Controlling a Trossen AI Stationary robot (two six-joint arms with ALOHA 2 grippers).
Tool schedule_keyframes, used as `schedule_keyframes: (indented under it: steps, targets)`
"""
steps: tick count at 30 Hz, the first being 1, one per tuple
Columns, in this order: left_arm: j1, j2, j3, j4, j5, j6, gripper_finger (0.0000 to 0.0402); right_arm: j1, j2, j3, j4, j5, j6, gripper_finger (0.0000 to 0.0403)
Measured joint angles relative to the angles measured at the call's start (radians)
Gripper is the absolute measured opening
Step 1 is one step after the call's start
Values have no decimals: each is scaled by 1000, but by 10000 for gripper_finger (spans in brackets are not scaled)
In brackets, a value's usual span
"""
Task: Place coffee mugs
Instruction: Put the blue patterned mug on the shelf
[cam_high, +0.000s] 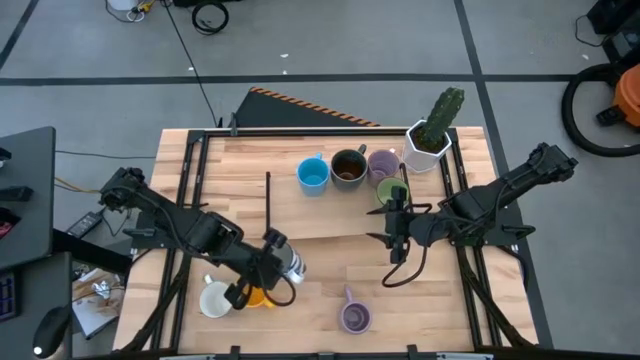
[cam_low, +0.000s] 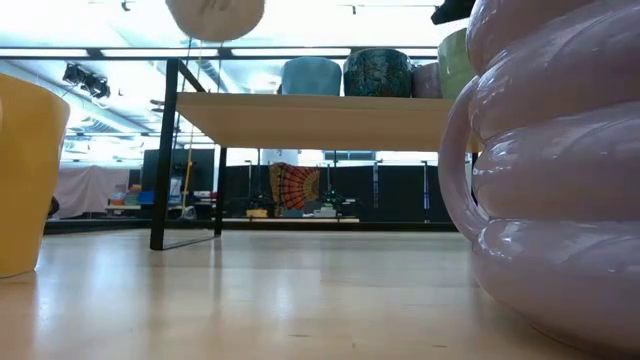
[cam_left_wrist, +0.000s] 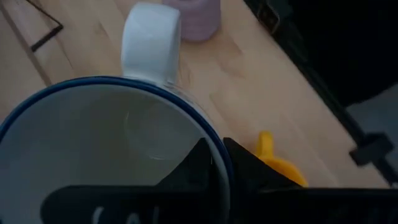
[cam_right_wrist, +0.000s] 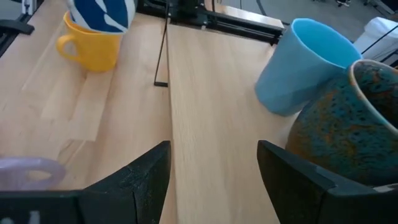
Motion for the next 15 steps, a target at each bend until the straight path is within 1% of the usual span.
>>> schedule_keyframes:
  steps: [4, 9, 12, 15]
  targets:
    - [9, 0, 0, -48, -7, 32, 29, -2, -1, 0, 1, 2, -14, 245]
    - [6, -2, 0, -129, -73, 27, 29, -14, -1, 0, 2, 2, -30, 245]
    - [3, -14, 0, -164, -111, 31, 29, -26, -1, 0, 19, 9, -66, 245]
    - [2, -41, 0, -170, -115, 45, 29, -46, -2, 0, 30, 26, -84, 245]
